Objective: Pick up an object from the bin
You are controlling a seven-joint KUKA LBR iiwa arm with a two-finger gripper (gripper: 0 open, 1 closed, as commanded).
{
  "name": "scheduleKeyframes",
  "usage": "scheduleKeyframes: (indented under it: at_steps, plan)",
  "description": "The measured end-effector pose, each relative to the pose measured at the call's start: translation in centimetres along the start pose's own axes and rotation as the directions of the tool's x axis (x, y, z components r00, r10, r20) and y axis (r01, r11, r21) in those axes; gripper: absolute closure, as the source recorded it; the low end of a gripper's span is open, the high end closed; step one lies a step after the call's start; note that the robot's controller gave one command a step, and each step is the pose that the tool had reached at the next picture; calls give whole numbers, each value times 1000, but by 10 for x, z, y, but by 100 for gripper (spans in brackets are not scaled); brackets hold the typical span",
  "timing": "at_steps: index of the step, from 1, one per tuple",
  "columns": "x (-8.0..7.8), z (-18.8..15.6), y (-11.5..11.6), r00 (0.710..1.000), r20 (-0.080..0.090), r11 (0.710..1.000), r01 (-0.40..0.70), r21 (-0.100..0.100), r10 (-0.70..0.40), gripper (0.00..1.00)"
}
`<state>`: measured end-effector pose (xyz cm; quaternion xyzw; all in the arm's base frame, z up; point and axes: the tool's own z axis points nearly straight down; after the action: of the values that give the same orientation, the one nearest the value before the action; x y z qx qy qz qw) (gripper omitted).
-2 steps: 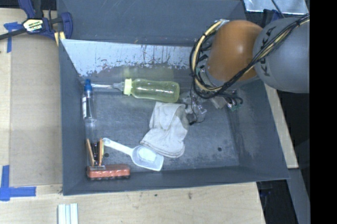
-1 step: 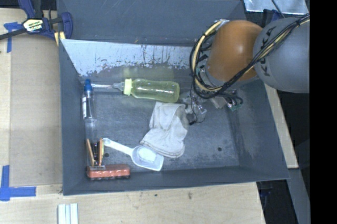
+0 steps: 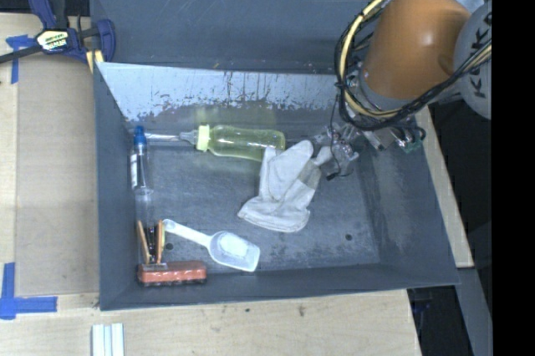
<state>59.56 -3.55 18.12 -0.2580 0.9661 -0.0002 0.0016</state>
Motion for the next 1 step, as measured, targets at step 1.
scheduleKeyframes:
  at_steps: [1]
  plan:
    - [0,0,0,1000,0,1000,0,0,0,100]
